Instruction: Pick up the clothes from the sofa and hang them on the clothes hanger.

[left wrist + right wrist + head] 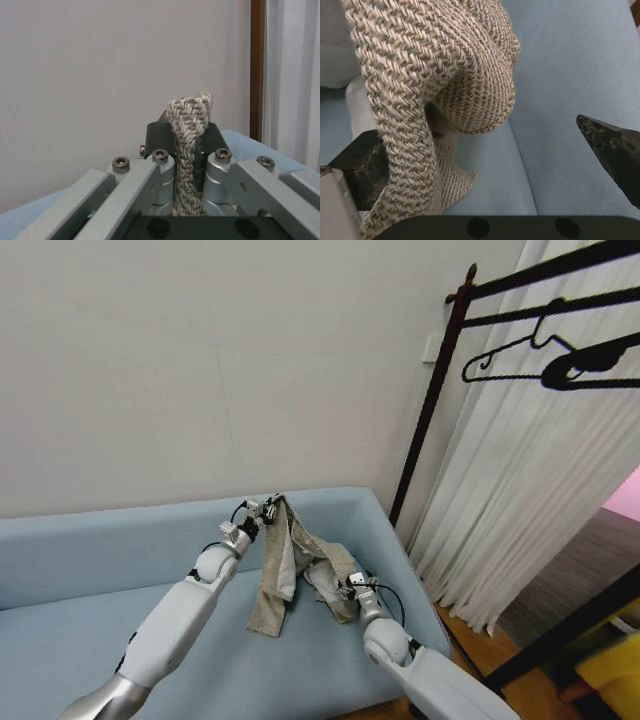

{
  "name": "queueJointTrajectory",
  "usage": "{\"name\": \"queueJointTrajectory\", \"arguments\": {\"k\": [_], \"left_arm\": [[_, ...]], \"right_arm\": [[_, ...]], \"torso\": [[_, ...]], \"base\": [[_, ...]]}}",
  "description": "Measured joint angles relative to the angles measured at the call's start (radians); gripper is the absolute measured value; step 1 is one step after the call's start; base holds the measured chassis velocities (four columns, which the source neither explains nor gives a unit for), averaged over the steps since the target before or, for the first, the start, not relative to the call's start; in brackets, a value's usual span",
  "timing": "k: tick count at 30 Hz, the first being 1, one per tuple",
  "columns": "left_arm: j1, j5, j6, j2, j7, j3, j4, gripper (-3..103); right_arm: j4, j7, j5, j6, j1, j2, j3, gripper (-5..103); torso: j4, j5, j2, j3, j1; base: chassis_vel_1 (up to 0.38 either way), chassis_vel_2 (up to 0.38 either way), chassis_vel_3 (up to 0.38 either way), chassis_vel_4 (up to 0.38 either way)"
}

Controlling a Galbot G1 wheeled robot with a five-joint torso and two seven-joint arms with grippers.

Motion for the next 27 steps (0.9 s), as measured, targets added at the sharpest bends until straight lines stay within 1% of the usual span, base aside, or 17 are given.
{"name": "queueJointTrajectory", "arguments": {"k": [4,5,6,8,9,11,12,14,15,17,18,20,21,23,25,26,27], "left_arm": [[0.019,-0.001,0.0,0.003,0.001,-0.009,-0.019,7],[0.025,-0.001,0.0,0.005,0.001,-0.012,-0.025,7],[0.025,-0.001,0.0,0.005,0.001,-0.012,-0.025,7],[0.041,-0.002,0.0,0.012,0.001,-0.023,-0.041,7],[0.046,-0.002,0.0,0.014,0.001,-0.027,-0.046,7],[0.058,-0.004,0.0,0.02,0.001,-0.038,-0.057,7],[0.058,-0.004,0.0,0.02,0.001,-0.038,-0.057,7],[0.069,-0.006,0.0,0.025,0.001,-0.051,-0.07,7],[0.073,-0.007,0.0,0.028,0.001,-0.055,-0.075,7],[0.087,-0.011,0.002,0.039,-0.001,-0.069,-0.097,7],[0.087,-0.011,0.002,0.039,-0.001,-0.069,-0.097,7],[0.098,-0.016,0.007,0.048,-0.002,-0.079,-0.115,7],[0.102,-0.019,0.009,0.052,-0.002,-0.083,-0.122,7],[0.108,-0.021,0.01,0.057,-0.002,-0.087,-0.13,7],[0.122,-0.024,0.012,0.065,-0.002,-0.098,-0.146,7],[0.125,-0.024,0.012,0.067,-0.002,-0.1,-0.15,7],[0.133,-0.027,0.013,0.071,-0.002,-0.106,-0.161,7]], "right_arm": [[-0.032,0.024,-0.006,0.037,0.028,0.031,0.015,101],[-0.038,0.024,-0.008,0.043,0.035,0.036,0.02,96],[-0.038,0.024,-0.008,0.043,0.035,0.036,0.02,96],[-0.051,0.022,-0.011,0.051,0.053,0.045,0.04,86],[-0.055,0.019,-0.012,0.053,0.059,0.047,0.048,86],[-0.067,0.012,-0.016,0.056,0.07,0.051,0.063,75],[-0.067,0.012,-0.016,0.056,0.07,0.051,0.063,75],[-0.083,0.003,-0.025,0.061,0.079,0.055,0.081,64],[-0.09,0.0,-0.03,0.063,0.081,0.056,0.086,64],[-0.113,-0.017,-0.061,0.077,0.088,0.06,0.102,53],[-0.113,-0.017,-0.061,0.077,0.088,0.06,0.102,53],[-0.126,-0.027,-0.08,0.087,0.095,0.063,0.108,42],[-0.129,-0.029,-0.084,0.089,0.098,0.064,0.109,42],[-0.133,-0.031,-0.087,0.092,0.101,0.067,0.109,37],[-0.138,-0.037,-0.088,0.097,0.105,0.074,0.109,27],[-0.14,-0.038,-0.089,0.099,0.105,0.076,0.108,27],[-0.144,-0.043,-0.091,0.106,0.105,0.08,0.105,15]], "torso": [[0.0003,0.0,0.0,0.0,0.0],[0.0003,0.0,0.0,0.0,0.0],[0.0003,0.0,0.0,0.0,0.0],[0.0002,-0.0001,0.0,0.0,0.0],[0.0002,0.0,0.0,0.0,0.0],[0.0002,-0.0001,0.0,0.0,0.0],[0.0002,-0.0001,0.0,0.0,0.0],[0.0002,-0.0001,0.0,0.0,0.0],[0.0002,-0.0001,0.0,0.0,0.0],[0.0,0.0,0.0,0.0,0.0],[0.0,0.0,0.0,0.0,0.0],[0.0,-0.0001,0.0,0.0,0.0],[0.0001,0.0,0.0,0.0,0.0],[0.0001,0.0,0.0,0.0,0.0],[0.0003,-0.0001,0.0,0.0,0.0],[0.0002,-0.0001,0.0,0.0,0.0],[0.0002,-0.0001,0.0,0.0,0.0]], "base": [[0.0,0.0,0.0,0.0],[0.0,0.0,0.0,0.0],[0.0,0.0,0.0,0.0],[0.0,0.0,0.0,0.0],[0.0,0.0,0.0,0.0],[0.0,0.0,0.0,0.0],[0.0,0.0,0.0,0.0],[0.0,0.0,0.0,0.0],[0.0,0.0,0.0,0.0],[0.0,0.0,0.0,0.0],[0.0,0.0,0.0,0.0],[0.0,0.0,0.0,0.0],[0.0,0.0,0.0,0.0],[0.0,0.0,0.0,0.0],[0.0,0.0,0.0,0.0],[0.0,0.0,0.0,0.0],[0.0,0.0,0.0,0.0]]}}
